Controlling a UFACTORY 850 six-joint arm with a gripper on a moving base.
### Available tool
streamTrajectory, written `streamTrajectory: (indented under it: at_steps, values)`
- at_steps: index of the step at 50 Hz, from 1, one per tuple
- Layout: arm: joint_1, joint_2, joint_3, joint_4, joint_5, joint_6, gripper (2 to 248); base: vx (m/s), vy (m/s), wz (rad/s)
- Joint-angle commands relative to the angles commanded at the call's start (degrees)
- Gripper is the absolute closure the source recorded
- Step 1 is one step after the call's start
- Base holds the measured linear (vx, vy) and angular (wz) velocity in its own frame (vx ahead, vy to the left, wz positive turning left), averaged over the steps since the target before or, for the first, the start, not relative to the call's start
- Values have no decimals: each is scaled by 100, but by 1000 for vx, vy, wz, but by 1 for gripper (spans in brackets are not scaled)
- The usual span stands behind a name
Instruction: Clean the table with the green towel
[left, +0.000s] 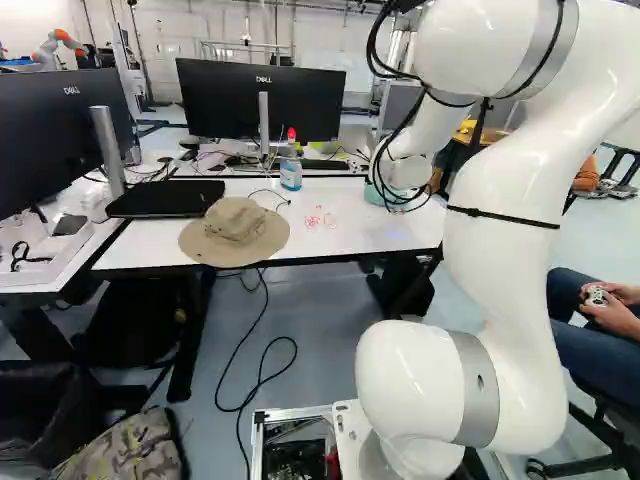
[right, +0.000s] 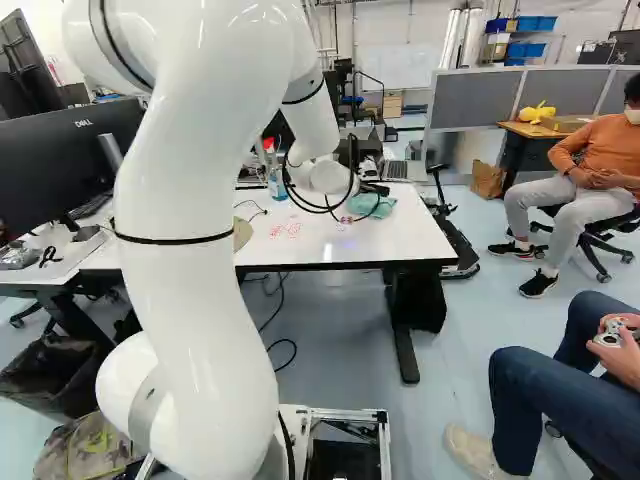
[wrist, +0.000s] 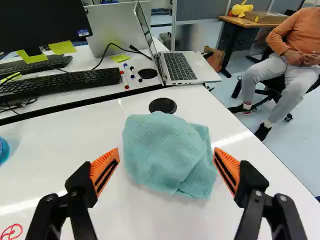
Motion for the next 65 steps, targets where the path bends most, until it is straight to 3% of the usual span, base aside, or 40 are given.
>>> streamTrajectory:
  at_steps: [50, 65]
  values:
    - [-44, -1326, -1745, 0, -1306, 0, 3, 0, 0, 0]
    - [-50, -1408, -1858, 0, -1698, 0, 3, 0, 0, 0]
